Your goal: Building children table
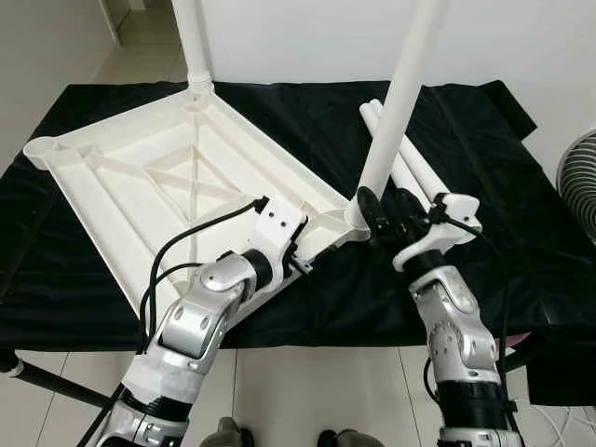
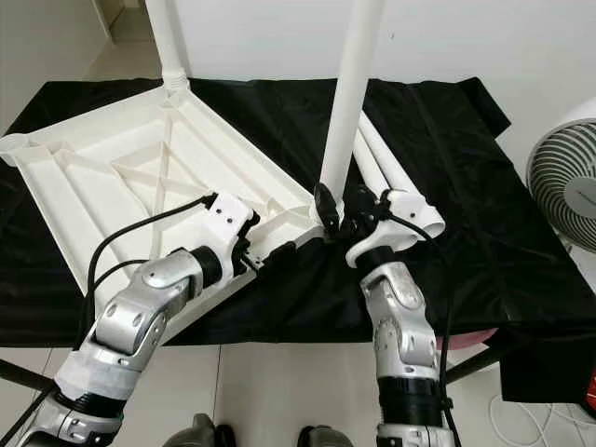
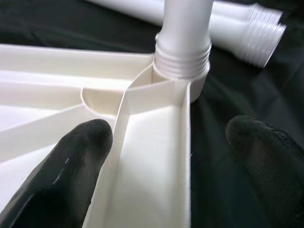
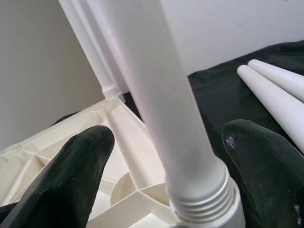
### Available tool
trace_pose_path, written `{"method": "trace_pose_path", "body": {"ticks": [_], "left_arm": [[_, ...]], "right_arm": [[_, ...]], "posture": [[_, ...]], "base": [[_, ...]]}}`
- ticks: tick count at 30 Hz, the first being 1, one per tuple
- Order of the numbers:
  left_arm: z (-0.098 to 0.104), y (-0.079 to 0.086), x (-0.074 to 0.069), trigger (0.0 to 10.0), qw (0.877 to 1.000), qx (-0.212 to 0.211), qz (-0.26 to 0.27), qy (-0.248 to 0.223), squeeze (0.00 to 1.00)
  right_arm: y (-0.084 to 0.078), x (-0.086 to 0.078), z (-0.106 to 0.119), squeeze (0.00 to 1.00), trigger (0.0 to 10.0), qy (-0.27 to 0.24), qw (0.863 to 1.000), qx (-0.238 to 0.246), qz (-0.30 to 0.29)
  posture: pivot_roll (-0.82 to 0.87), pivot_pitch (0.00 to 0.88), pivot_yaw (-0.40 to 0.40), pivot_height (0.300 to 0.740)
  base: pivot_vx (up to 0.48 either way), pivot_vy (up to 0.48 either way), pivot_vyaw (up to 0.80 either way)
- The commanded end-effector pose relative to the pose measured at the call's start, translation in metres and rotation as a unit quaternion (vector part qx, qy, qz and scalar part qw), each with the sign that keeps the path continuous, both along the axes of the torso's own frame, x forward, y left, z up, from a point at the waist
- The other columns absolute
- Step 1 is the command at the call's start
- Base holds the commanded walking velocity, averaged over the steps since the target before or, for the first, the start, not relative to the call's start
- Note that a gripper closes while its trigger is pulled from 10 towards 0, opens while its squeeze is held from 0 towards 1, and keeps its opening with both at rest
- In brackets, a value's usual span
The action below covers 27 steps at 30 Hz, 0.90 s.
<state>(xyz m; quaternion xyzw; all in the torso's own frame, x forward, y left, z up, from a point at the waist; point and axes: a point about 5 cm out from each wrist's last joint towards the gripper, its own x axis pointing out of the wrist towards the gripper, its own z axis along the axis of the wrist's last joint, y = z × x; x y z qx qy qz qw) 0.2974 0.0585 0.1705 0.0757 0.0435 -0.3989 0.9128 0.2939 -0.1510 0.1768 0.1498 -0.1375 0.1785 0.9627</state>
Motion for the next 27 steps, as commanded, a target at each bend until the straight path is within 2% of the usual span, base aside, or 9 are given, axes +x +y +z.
{"method": "trace_pose_path", "body": {"ticks": [1, 5, 8, 16, 22, 27], "left_arm": [[-0.003, 0.010, 0.010, 10.0, 0.994, 0.010, 0.107, -0.012, 0.00], [-0.014, 0.017, 0.015, 10.0, 0.990, 0.038, 0.136, 0.008, 0.00], [-0.016, 0.019, 0.017, 10.0, 0.988, 0.043, 0.145, 0.014, 0.00], [-0.027, 0.034, 0.028, 10.0, 0.973, 0.069, 0.217, 0.029, 0.00], [-0.028, 0.037, 0.032, 10.0, 0.971, 0.069, 0.227, 0.026, 0.00], [-0.035, 0.040, 0.032, 10.0, 0.967, 0.075, 0.239, 0.044, 0.00]], "right_arm": [[0.004, -0.003, 0.001, 0.00, 10.0, -0.003, 1.000, 0.001, 0.018], [0.006, -0.009, 0.002, 0.00, 10.0, -0.006, 0.999, -0.002, 0.041], [0.006, -0.011, 0.002, 0.00, 10.0, -0.006, 0.999, -0.003, 0.046], [0.010, -0.010, 0.006, 0.00, 10.0, -0.010, 0.998, -0.003, 0.060], [0.009, -0.011, 0.008, 0.00, 10.0, -0.012, 0.997, -0.012, 0.069], [0.007, -0.012, 0.007, 0.00, 10.0, -0.010, 0.998, -0.014, 0.062]], "posture": [[-0.12, 0.113, 0.044, 0.740], [-0.12, 0.118, 0.050, 0.740], [-0.12, 0.118, 0.050, 0.740], [-0.13, 0.106, 0.043, 0.740], [-0.13, 0.089, 0.046, 0.740], [-0.14, 0.093, 0.047, 0.740]], "base": [[0.000, 0.000, 0.00], [0.000, 0.000, 0.00], [0.000, 0.000, 0.00], [0.000, 0.000, 0.00], [0.000, 0.000, 0.00], [0.000, 0.000, 0.00]]}}
